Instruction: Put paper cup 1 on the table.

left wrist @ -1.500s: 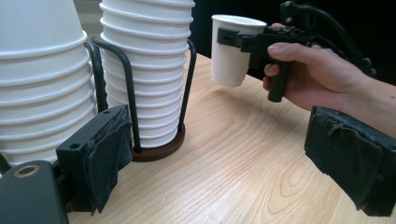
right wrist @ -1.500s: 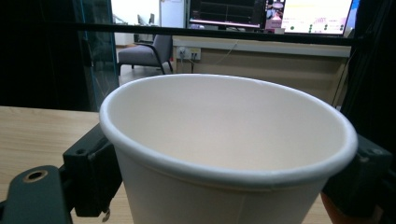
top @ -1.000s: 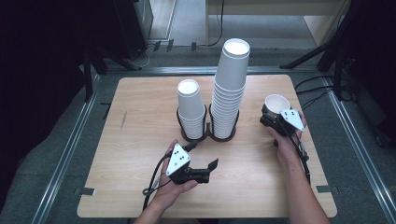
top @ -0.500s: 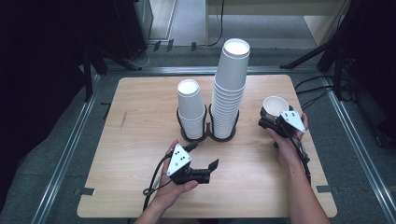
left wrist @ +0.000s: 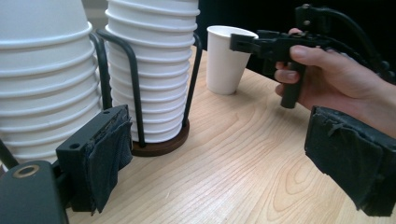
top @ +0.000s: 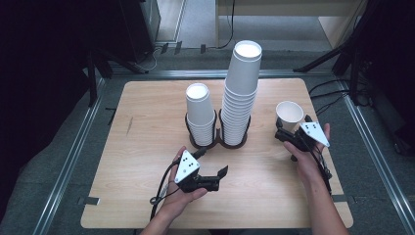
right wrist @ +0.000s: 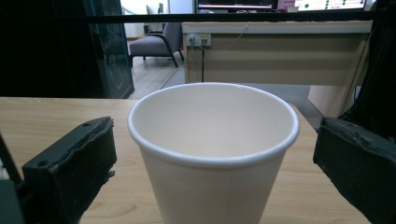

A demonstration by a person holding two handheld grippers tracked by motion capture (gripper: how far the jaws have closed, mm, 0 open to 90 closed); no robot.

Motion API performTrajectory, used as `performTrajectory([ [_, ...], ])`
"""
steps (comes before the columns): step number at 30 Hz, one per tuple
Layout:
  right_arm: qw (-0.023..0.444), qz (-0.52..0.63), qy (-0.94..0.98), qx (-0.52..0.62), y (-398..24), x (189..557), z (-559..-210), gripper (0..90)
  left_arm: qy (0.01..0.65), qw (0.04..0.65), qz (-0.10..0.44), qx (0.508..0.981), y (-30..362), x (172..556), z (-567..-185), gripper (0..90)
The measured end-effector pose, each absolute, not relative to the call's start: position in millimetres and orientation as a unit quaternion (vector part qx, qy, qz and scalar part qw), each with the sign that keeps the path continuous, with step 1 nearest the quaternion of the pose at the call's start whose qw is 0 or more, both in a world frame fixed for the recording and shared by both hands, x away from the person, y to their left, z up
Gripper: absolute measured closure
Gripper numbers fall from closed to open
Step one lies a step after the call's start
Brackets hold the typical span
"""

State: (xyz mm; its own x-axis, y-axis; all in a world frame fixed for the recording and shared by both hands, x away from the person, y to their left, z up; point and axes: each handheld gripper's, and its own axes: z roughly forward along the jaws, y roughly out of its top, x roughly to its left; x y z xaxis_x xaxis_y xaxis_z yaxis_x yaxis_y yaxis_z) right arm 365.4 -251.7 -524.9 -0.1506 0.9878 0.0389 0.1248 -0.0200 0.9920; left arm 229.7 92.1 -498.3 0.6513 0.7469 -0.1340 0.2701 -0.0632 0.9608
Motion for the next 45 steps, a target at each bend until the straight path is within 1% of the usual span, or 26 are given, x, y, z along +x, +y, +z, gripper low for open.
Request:
performTrajectory([
  [7, 0.412, 0.529, 0.555, 0.492, -257.0, 348.0, -518.3, 0.0, 0.369, 0.582, 0.205, 0.695, 95.7, 232.1, -498.9, 8.2],
  [20, 0.41, 0.541, 0.549, 0.488, -263.7, 328.5, -498.5, 0.0, 0.375, 0.59, 0.216, 0.682, 99.6, 234.8, -489.4, 8.1],
  [24, 0.406, 0.555, 0.538, 0.488, -269.7, 322.7, -489.5, 0.0, 0.372, 0.588, 0.217, 0.685, 98.0, 233.8, -490.3, 8.1],
  [30, 0.408, 0.568, 0.528, 0.482, -269.4, 321.8, -477.3, 0.0, 0.378, 0.587, 0.221, 0.681, 102.8, 233.8, -489.3, 8.1],
  [45, 0.412, 0.575, 0.527, 0.47, -271.6, 314.9, -466.9, 0.0, 0.384, 0.584, 0.213, 0.683, 99.7, 239.7, -493.2, 8.1],
])
